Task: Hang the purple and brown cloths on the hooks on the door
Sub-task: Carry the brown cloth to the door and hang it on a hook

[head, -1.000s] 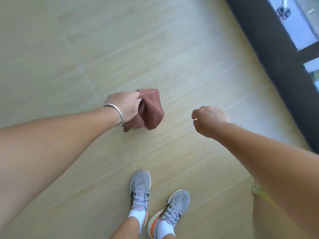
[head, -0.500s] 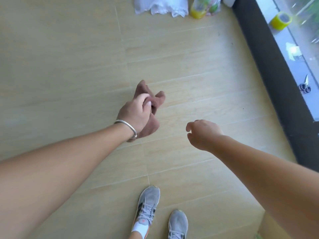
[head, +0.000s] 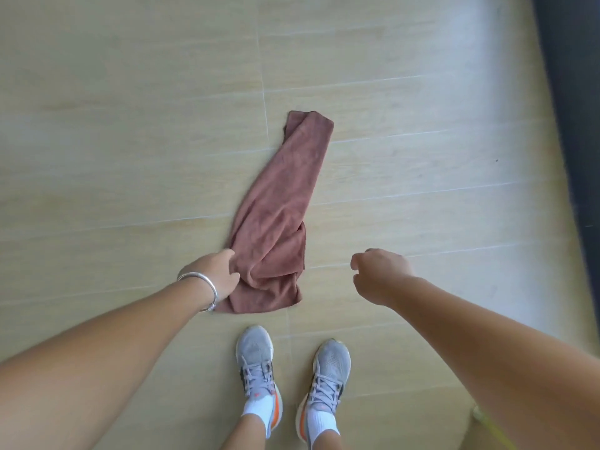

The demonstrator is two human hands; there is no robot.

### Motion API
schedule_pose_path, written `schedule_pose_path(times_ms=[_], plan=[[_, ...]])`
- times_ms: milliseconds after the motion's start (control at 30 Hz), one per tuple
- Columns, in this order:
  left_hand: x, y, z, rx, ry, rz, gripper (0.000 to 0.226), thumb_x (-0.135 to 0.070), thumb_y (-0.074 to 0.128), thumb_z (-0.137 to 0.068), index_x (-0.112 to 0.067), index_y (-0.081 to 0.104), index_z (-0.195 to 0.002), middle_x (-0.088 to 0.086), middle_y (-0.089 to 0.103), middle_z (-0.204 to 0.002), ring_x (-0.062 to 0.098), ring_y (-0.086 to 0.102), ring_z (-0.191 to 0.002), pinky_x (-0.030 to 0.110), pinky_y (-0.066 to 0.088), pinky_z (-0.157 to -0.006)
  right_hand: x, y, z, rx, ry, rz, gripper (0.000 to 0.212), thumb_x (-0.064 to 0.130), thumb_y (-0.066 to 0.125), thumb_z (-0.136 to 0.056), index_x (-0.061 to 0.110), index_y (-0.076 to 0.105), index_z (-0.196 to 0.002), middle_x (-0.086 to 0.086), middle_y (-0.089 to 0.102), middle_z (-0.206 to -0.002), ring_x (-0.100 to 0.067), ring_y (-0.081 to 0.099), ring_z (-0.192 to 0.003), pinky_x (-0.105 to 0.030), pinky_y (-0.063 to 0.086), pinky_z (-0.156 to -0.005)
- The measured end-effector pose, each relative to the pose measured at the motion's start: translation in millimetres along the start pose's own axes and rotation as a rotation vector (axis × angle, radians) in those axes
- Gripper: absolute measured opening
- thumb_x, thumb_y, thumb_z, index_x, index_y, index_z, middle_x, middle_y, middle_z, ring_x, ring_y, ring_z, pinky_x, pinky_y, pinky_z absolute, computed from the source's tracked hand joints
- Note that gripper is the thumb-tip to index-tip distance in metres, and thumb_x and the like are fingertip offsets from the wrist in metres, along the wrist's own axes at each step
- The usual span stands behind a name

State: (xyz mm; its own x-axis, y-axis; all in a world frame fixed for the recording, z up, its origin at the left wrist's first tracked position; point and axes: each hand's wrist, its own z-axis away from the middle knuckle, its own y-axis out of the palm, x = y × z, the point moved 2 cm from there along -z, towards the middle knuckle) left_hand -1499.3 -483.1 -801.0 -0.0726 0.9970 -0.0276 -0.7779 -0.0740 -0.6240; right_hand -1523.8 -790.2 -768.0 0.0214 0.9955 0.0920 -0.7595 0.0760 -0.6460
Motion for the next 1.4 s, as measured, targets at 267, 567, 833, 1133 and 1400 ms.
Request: schedule_pose_path(times_ms=[267,567,833,1133,1400], plan=[[2,101,-18,0.002,0.22,-0.344,0.028,-0.036,0.053,-0.091,-0.023,0.057,-0.115,0.0,0.058,-0.118,0.023,0.055,-0.113,0.033,0.042,-0.081,40,88,-35,0.053,-0.099,0.071,0.039,0.02,0.05,-0.086,0.02,0.048,-0.125,-0.002,0.05,-0.124,-0.023,0.046,-0.116,-0.035,0.039,-0.087],[85,224,-86,0.015,0.244,-0.497,0.067,-0.019,0.054,-0.087,-0.009,0.025,-0.146,0.008,0.028,-0.152,0.021,0.026,-0.141,0.032,0.032,-0.107,109,237,-88,0.036,-0.354,0.231,0.075,0.024,0.046,-0.088,0.012,0.008,-0.152,-0.008,0.007,-0.159,-0.024,0.005,-0.147,-0.04,0.017,-0.118],[116,284,-138,-0.172,0.293,-0.442,0.087,-0.015,0.059,-0.078,-0.014,0.016,-0.153,0.013,0.012,-0.16,0.029,0.016,-0.145,0.044,0.023,-0.113,148,325,-145,-0.039,-0.37,0.326,0.07,0.02,0.035,-0.094,0.0,-0.002,-0.151,-0.019,-0.003,-0.16,-0.032,0.002,-0.147,-0.044,0.015,-0.118],[110,247,-164,-0.299,0.333,-0.203,0.046,0.0,0.049,-0.079,-0.016,0.056,-0.122,0.007,0.055,-0.116,0.033,0.052,-0.102,0.044,0.046,-0.07,130,310,-169,-0.199,-0.355,0.232,0.042,0.013,0.034,-0.091,0.015,0.047,-0.132,-0.005,0.043,-0.141,-0.026,0.046,-0.118,-0.037,0.044,-0.087],[125,195,-73,-0.132,0.278,-0.276,0.049,-0.007,0.045,-0.087,-0.033,0.06,-0.125,-0.016,0.058,-0.127,0.009,0.041,-0.13,0.035,0.009,-0.117,104,230,-85,-0.102,-0.342,0.176,0.029,0.013,0.041,-0.079,0.022,0.063,-0.095,0.003,0.067,-0.096,-0.021,0.058,-0.101,-0.033,0.039,-0.083]])
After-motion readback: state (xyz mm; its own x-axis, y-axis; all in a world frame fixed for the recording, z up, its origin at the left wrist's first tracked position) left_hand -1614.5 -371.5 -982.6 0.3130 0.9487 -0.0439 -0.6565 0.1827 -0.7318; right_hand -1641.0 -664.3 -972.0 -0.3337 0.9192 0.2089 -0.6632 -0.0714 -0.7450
